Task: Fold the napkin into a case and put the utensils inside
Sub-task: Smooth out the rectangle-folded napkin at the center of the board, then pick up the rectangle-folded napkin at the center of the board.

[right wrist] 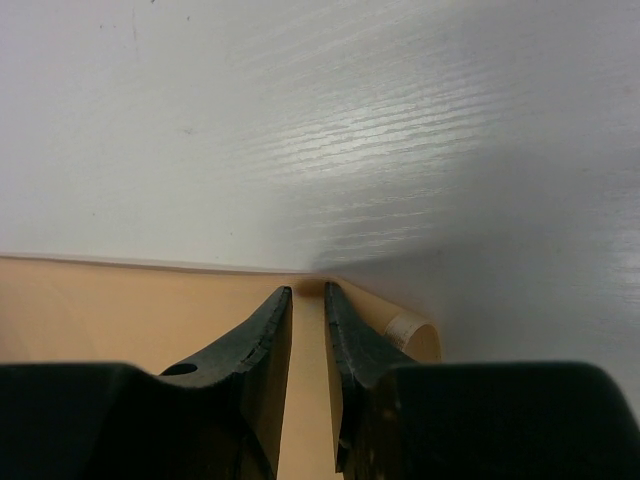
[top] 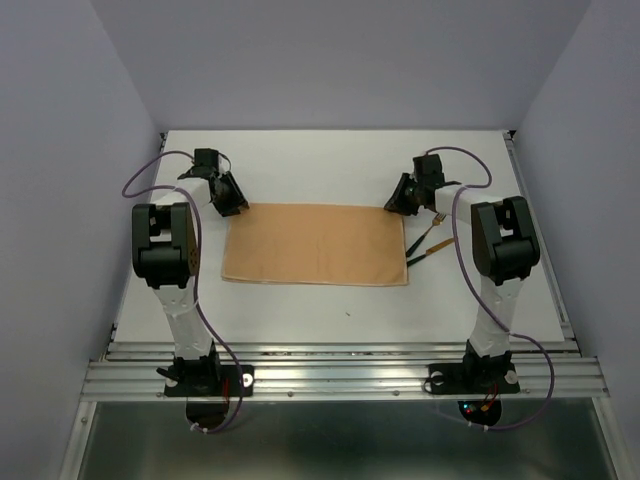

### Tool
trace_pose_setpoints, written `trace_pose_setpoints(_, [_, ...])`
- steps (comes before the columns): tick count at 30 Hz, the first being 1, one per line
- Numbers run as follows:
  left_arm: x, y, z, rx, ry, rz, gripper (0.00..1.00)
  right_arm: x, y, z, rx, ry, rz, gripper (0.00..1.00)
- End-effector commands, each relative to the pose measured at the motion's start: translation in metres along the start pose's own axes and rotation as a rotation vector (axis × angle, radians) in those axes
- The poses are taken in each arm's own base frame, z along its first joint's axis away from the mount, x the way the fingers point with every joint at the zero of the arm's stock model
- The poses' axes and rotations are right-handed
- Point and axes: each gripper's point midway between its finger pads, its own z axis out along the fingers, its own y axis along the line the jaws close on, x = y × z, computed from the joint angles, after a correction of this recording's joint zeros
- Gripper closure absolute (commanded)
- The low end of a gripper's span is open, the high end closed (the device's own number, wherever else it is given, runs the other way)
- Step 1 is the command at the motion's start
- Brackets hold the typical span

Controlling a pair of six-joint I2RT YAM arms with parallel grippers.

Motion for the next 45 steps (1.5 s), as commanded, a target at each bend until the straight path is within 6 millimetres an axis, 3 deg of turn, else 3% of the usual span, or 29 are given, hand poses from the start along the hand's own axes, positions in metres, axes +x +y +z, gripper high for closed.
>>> trace_pose_setpoints(1, [-0.017,0.002,-0.024,0.008,-0.06,0.011,0.56,0.001,-0.01,-0.005,0.038,-0.015,-0.029,0.75])
trace_pose_setpoints(11, [-0.017,0.013,-0.022,-0.017,-0.058,-0.004,0.57,-0.016,-0.004,-0.021,0.025,-0.075,-0.031,0.74])
trace_pose_setpoints(18, [-0.013,0.014,-0.018,-0.004,-0.041,-0.006,0.57,-0.027,-0.03,-0.029,0.052,-0.108,0.018,0.73])
trace_pose_setpoints(25, [-0.014,0.012,-0.022,0.001,-0.047,0.0,0.56,-0.024,-0.033,-0.023,0.055,-0.093,0.011,0.74])
trace_pose_setpoints(35, [-0.037,0.005,-0.071,-0.033,-0.146,0.049,0.52,-0.013,-0.029,-0.018,0.015,-0.049,0.02,0.74])
trace_pose_setpoints(39, [-0.012,0.021,-0.069,-0.076,-0.081,0.071,0.4,-0.011,-0.027,-0.019,0.002,-0.044,0.017,0.74])
trace_pose_setpoints(45, [0.044,0.04,-0.06,-0.104,0.04,0.068,0.38,-0.01,-0.025,-0.019,-0.011,-0.039,0.02,0.73])
